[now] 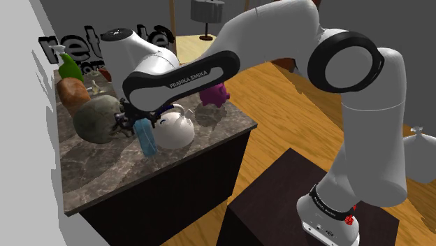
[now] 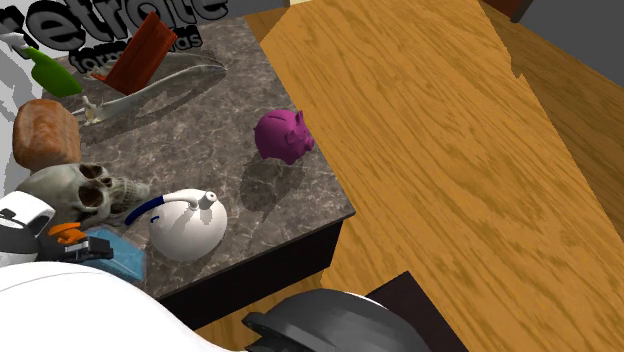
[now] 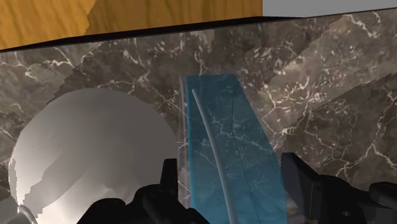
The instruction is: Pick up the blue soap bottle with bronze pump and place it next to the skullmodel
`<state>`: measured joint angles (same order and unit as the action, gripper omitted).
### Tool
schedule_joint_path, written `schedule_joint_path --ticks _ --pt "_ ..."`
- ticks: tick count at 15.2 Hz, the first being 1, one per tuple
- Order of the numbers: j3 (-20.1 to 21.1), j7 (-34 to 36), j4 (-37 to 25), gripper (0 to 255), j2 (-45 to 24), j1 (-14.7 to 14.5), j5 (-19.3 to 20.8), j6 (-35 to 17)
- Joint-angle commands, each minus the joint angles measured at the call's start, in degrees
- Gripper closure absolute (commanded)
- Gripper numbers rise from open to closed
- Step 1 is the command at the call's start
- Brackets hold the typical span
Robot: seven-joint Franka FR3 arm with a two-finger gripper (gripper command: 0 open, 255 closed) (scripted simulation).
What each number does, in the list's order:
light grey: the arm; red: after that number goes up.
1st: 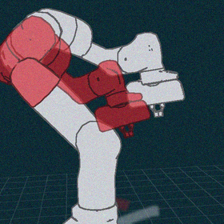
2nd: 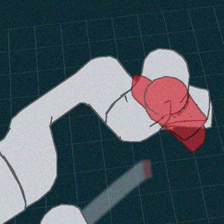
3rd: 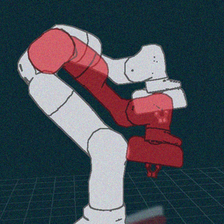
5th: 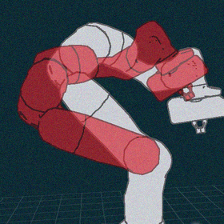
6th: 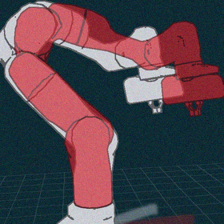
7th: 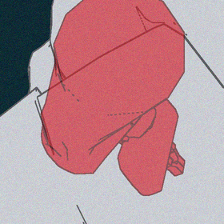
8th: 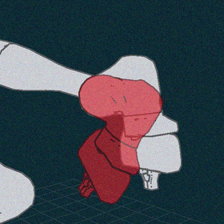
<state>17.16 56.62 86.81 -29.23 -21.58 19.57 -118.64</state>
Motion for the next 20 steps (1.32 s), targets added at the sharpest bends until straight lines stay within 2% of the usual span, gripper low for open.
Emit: schedule_joint_path --ticks 1,4,11,12,17,20 --pt "-0.16 0.44 0.58 255 -0.70 -0.11 0.37 -1.27" --pt "-0.38 0.89 1.48 255 -1.44 -0.17 0.78 -2.84" --pt "-0.38 0.89 1.48 255 -1.44 -0.17 0.78 -2.84" --pt "-0.38 0.90 1.47 0 -1.44 -0.18 0.78 -2.84" --pt "-0.38 0.89 1.48 0 -1.44 -0.17 0.78 -2.84" --pt "0.34 0.20 -0.23 0 1.16 -0.30 -0.34 1.38"
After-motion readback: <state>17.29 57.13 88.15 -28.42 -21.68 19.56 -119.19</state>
